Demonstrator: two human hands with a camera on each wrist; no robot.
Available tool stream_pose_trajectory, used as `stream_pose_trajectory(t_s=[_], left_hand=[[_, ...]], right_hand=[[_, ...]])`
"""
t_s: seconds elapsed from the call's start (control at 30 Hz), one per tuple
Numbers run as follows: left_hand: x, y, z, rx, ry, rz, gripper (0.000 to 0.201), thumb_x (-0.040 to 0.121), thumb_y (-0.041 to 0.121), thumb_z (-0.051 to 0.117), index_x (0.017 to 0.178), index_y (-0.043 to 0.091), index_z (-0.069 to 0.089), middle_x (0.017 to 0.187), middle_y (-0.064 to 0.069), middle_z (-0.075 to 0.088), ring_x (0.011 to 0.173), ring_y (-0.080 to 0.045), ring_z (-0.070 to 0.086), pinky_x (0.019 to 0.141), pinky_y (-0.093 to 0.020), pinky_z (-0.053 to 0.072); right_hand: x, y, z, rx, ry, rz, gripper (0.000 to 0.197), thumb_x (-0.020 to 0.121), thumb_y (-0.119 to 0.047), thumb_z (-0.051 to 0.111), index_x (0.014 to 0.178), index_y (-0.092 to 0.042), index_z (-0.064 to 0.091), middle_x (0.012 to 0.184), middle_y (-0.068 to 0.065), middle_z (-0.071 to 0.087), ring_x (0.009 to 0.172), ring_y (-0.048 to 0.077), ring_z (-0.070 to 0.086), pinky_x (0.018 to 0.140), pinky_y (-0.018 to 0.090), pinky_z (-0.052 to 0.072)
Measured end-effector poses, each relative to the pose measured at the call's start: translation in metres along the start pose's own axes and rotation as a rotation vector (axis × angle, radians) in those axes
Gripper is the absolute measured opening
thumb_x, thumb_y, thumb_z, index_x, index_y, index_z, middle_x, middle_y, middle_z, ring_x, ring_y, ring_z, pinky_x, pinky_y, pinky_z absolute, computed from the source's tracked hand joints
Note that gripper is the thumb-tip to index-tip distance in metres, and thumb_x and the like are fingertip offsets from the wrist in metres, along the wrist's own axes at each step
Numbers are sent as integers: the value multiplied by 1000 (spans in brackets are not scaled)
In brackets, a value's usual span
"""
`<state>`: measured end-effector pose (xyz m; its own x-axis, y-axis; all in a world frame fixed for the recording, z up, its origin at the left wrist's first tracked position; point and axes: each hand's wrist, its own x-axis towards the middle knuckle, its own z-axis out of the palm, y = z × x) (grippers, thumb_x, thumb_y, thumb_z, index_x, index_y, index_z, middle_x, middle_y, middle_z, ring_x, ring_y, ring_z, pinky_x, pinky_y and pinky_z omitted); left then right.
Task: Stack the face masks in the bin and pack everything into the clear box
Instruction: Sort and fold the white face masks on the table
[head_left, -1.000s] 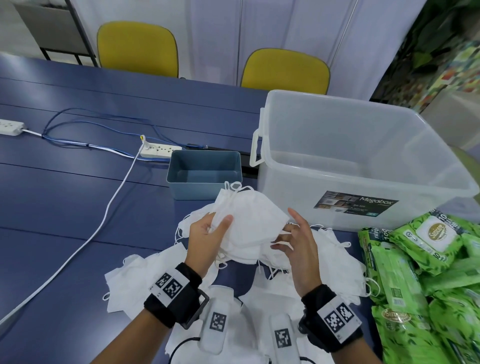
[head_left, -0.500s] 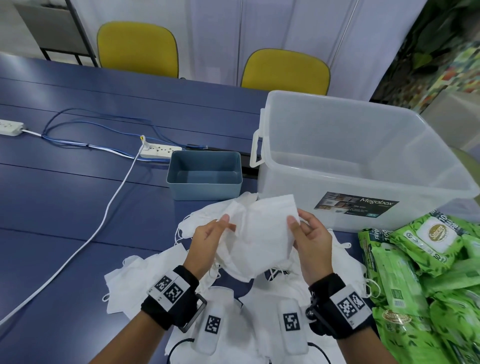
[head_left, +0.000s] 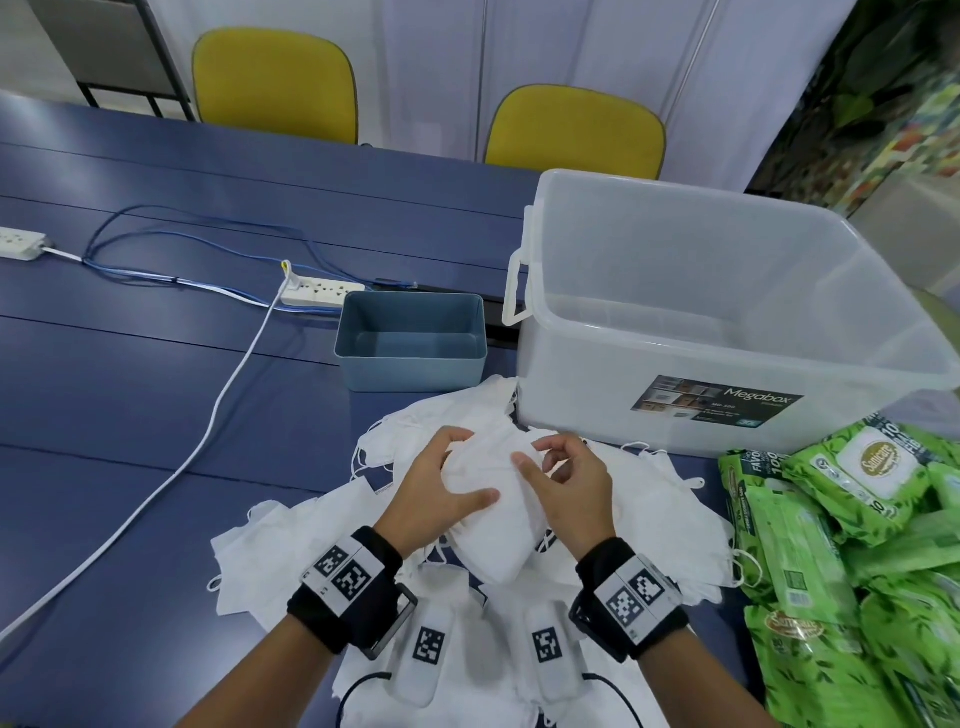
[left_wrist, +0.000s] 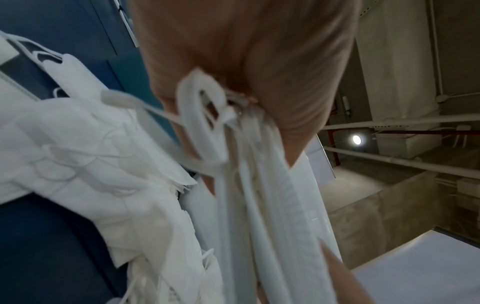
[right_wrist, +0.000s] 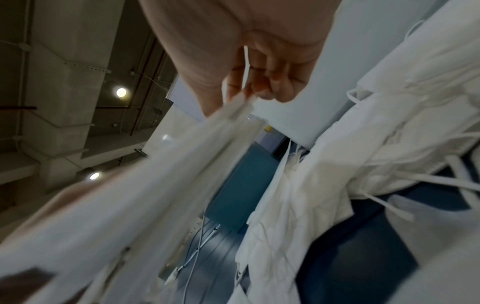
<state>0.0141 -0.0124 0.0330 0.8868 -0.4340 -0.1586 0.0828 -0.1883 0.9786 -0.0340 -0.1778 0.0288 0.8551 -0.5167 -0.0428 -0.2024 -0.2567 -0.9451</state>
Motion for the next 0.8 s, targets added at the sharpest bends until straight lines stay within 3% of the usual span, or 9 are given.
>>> stream_pose_trajectory(t_s=[0.1, 0.2, 0.27, 0.33, 0.4, 0.5, 0.6, 0.7, 0.8], left_hand=[[-1, -3, -4, 21, -51, 60, 66, 70, 11, 80, 122, 36, 49, 124, 24, 51, 112, -1, 51, 93, -16, 44], [-2, -3, -8, 40, -62, 43, 45, 72, 4, 78, 108, 28, 63, 114, 15, 61, 103, -2, 57, 81, -13, 47], [-1, -4, -11, -19, -9, 20, 36, 71, 2, 79, 100, 21, 67, 107, 10, 64, 96, -3, 60, 76, -13, 48], [0, -5, -15, -89, 73, 6, 32, 71, 0, 78, 98, 15, 68, 104, 10, 65, 91, 4, 60, 75, -11, 47], [2, -9, -19, -132, 158, -12, 29, 72, 3, 78, 96, 17, 69, 105, 10, 65, 94, 2, 60, 79, -15, 48], [4, -14, -26, -175, 237, -36, 21, 78, 7, 74, 95, 19, 70, 109, 8, 65, 105, -11, 58, 91, -27, 49], [7, -18, -28, -210, 262, -47, 19, 83, 5, 68, 97, 18, 71, 115, 3, 65, 113, -19, 56, 97, -33, 47], [9, -19, -25, -219, 253, -43, 21, 84, 3, 67, 98, 18, 70, 112, 5, 65, 114, -19, 56, 93, -28, 48], [9, -17, -18, -201, 233, -37, 21, 84, 2, 66, 101, 15, 69, 111, 5, 65, 113, -15, 56, 89, -20, 46]], right_hand=[[3, 6, 2, -33, -53, 29, 22, 76, -27, 80, 80, -25, 58, 66, -6, 47, 48, 2, 42, 54, 12, 38], [11, 8, 1, -89, -162, 76, 24, 80, -36, 75, 88, -21, 58, 71, -5, 52, 51, 1, 45, 54, 11, 39], [16, 10, -3, -118, -215, 108, 25, 85, -42, 66, 92, -19, 59, 78, -3, 57, 63, 11, 51, 63, 18, 45], [17, 16, -11, -168, -239, 126, 27, 89, -44, 61, 94, -17, 59, 84, -2, 58, 70, 17, 53, 68, 24, 47], [14, 25, -23, -313, -336, 139, 32, 86, -45, 65, 101, -18, 58, 92, -1, 57, 74, 14, 52, 66, 22, 43], [-1, 43, -40, -716, -654, 155, 66, 70, -51, 78, 122, -25, 49, 113, -1, 47, 106, 16, 49, 87, 27, 40], [-21, 54, -46, -1083, -870, 76, 105, 55, -61, 81, 141, -33, 29, 135, -1, 31, 129, 21, 27, 103, 43, 35], [-34, 61, -44, -1249, -886, -44, 115, 52, -56, 84, 145, -36, 20, 137, 0, 23, 130, 23, 21, 100, 45, 35], [-32, 67, -41, -1108, -854, -34, 101, 51, -44, 88, 135, -30, 32, 130, 0, 25, 116, 19, 32, 90, 34, 41]])
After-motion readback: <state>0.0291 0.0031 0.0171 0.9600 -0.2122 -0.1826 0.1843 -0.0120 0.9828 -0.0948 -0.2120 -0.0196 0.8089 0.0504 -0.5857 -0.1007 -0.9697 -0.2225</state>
